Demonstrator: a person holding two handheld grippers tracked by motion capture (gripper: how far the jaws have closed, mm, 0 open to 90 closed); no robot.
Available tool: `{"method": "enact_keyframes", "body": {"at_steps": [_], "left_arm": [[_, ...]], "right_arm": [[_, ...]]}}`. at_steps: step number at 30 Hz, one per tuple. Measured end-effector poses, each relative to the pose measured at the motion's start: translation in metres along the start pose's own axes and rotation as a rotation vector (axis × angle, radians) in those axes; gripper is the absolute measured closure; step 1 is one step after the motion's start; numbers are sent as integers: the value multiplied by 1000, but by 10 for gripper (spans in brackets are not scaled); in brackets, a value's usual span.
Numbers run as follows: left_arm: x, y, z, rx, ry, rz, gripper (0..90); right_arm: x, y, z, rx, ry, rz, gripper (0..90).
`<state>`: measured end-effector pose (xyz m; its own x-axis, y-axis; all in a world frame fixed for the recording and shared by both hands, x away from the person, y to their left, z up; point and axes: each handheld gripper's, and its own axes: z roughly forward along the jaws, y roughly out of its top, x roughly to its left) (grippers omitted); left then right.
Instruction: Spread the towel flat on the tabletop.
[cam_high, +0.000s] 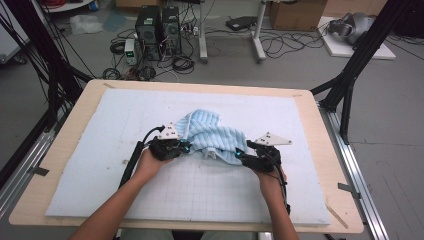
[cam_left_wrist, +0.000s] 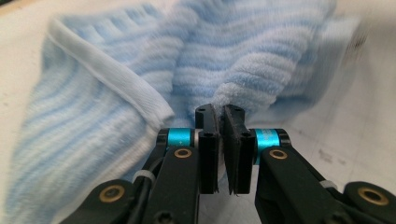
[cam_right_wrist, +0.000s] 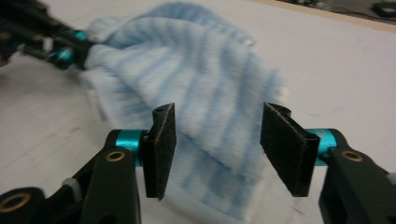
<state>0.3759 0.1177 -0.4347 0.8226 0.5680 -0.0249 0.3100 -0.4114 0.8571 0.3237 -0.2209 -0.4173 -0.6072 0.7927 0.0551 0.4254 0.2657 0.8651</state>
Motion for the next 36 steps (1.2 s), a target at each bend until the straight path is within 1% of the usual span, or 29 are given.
{"method": "enact_keyframes", "body": {"at_steps": [1, 3, 5, 7, 8, 9, 10, 12, 13, 14, 15, 16, 18, 19, 20, 21, 22, 23, 24, 25, 27, 28, 29, 31, 33, 34, 35, 36], "left_arm": [[2, 1, -3, -24, 4, -19, 845], [7, 2, -9, -57, 8, -40, 847], [11, 3, -13, -78, 21, -59, 849], [15, 3, -16, -95, 21, -76, 850], [16, 3, -17, -100, 24, -77, 850], [17, 3, -18, -108, 26, -79, 850], [18, 3, -19, -116, 31, -81, 850], [19, 4, -20, -125, 37, -88, 850], [20, 5, -20, -125, 39, -88, 850], [20, 5, -19, -127, 41, -88, 850], [21, 6, -19, -127, 45, -89, 850], [22, 6, -19, -131, 49, -92, 850], [23, 7, -19, -139, 59, -97, 850], [24, 8, -20, -141, 61, -96, 850], [24, 7, -20, -144, 65, -100, 850], [26, 7, -20, -143, 72, -103, 850], [27, 7, -21, -143, 76, -107, 850], [28, 6, -22, -144, 77, -110, 850], [30, 6, -23, -149, 81, -114, 850], [32, 5, -25, -151, 86, -117, 850], [36, 5, -27, -154, 95, -130, 850], [38, 5, -28, -147, 101, -128, 850], [40, 6, -30, -150, 109, -129, 850], [45, 7, -34, -157, 130, -133, 850], [50, 6, -39, -175, 146, -154, 851], [54, 5, -41, -165, 156, -163, 852], [56, 5, -43, -158, 163, -161, 852], [59, 4, -45, -165, 177, -168, 853]], "right_arm": [[3, 1, 1, -2, 19, -12, 473], [8, 2, 3, -8, 71, -26, 489], [15, 3, 6, -9, 110, -42, 511], [21, 4, 10, -3, 149, -73, 534], [28, 4, 15, 14, 193, -116, 563], [28, 4, 15, 14, 193, -116, 563], [32, 4, 17, 27, 213, -133, 573], [38, 4, 23, 41, 261, -150, 591], [42, 4, 25, 51, 272, -156, 584], [45, 4, 29, 55, 264, -173, 573], [47, 5, 34, 65, 260, -180, 566], [49, 5, 39, 75, 247, -183, 563], [51, 4, 49, 105, 196, -206, 557], [52, 4, 55, 124, 153, -225, 563], [54, 4, 60, 156, 89, -242, 612], [54, 4, 63, 183, 51, -245, 657], [54, 3, 67, 194, 46, -240, 728], [54, 3, 69, 203, 54, -230, 777], [55, 2, 69, 204, 72, -234, 811], [56, 3, 69, 206, 105, -228, 827], [58, 2, 67, 209, 178, -218, 841], [61, 2, 66, 211, 231, -208, 843], [64, 1, 65, 210, 273, -218, 843], [72, 0, 64, 220, 337, -236, 842], [83, -1, 62, 220, 431, -253, 842], [86, -2, 61, 223, 464, -255, 842], [90, -2, 59, 217, 509, -268, 842], [93, -2, 57, 218, 542, -273, 842]]}}
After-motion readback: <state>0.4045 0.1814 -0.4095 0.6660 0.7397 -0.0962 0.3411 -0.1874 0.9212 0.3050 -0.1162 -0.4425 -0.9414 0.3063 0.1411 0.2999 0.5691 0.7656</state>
